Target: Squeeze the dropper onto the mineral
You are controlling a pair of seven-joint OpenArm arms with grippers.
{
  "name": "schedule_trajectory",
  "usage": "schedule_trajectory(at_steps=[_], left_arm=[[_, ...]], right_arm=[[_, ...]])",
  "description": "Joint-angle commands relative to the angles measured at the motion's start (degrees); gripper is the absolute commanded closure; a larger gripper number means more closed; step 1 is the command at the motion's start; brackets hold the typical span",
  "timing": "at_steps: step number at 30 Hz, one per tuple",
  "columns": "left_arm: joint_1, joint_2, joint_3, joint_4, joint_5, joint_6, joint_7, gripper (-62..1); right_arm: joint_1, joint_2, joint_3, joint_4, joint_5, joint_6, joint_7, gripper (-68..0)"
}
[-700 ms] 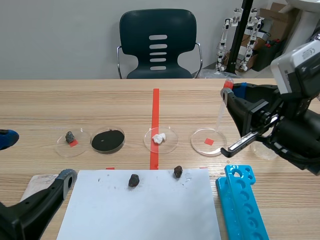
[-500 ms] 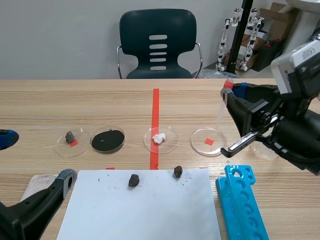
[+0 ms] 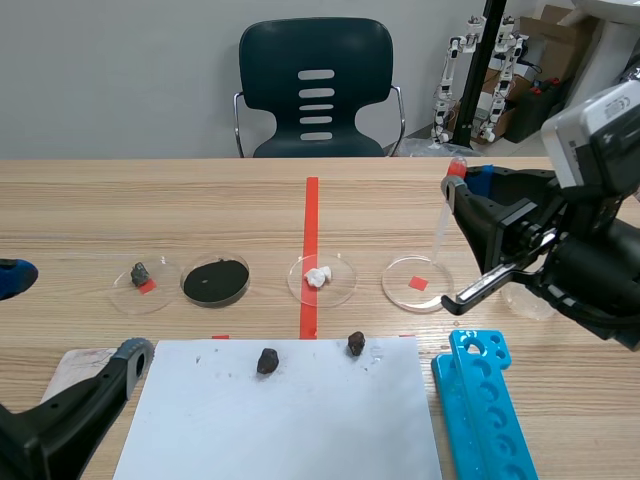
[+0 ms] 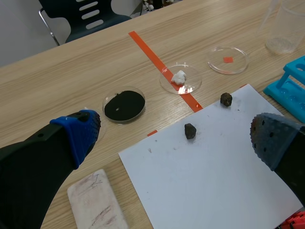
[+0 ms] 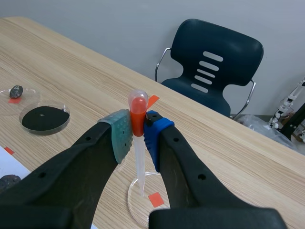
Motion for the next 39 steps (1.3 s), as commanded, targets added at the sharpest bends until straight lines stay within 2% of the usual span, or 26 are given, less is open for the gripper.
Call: schedule_trajectory(at_steps=[1,11,21,24,29,34,39], left_arm=[[0.0,0.0,-0.3,0.2,-0.4,0.0,-0.6,-62.3],[0.0,0.0,-0.3,0.2,-0.4,0.0,-0.6,-62.3],[0.0,0.0,-0.3,0.2,-0.4,0.0,-0.6,-62.3],[0.0,0.0,-0.3,0.2,-0.4,0.0,-0.6,-62.3],[-0.1,0.0,-0.3,0.2,-0.4,0.0,-0.6,-62.3],[-0.1,0.0,-0.3,0.2,-0.4,0.0,-0.6,-62.3],[-0.1,0.0,-0.3,0.2,-0.4,0.0,-0.6,-62.3]], right_arm=[[0.5,0.6,0.5,0.8,0.4,0.0,0.6,-8.1],[1.2,0.6,0.5,0.8,0.4,0.0,0.6,-8.1],[6.1,0.3,0.3,0.6,0.5,0.3,-0.1,-8.1],[8.2,-0.1,-0.6,0.5,0.6,0.3,-2.2,-8.1],[12.1,-0.2,-4.0,-1.8,0.9,0.2,-2.6,-8.1],[14.1,-3.6,-5.0,-5.3,0.8,0.2,-2.8,-8.1],[14.2,-7.1,-5.0,-7.3,-2.3,0.2,-3.0,-8.1]])
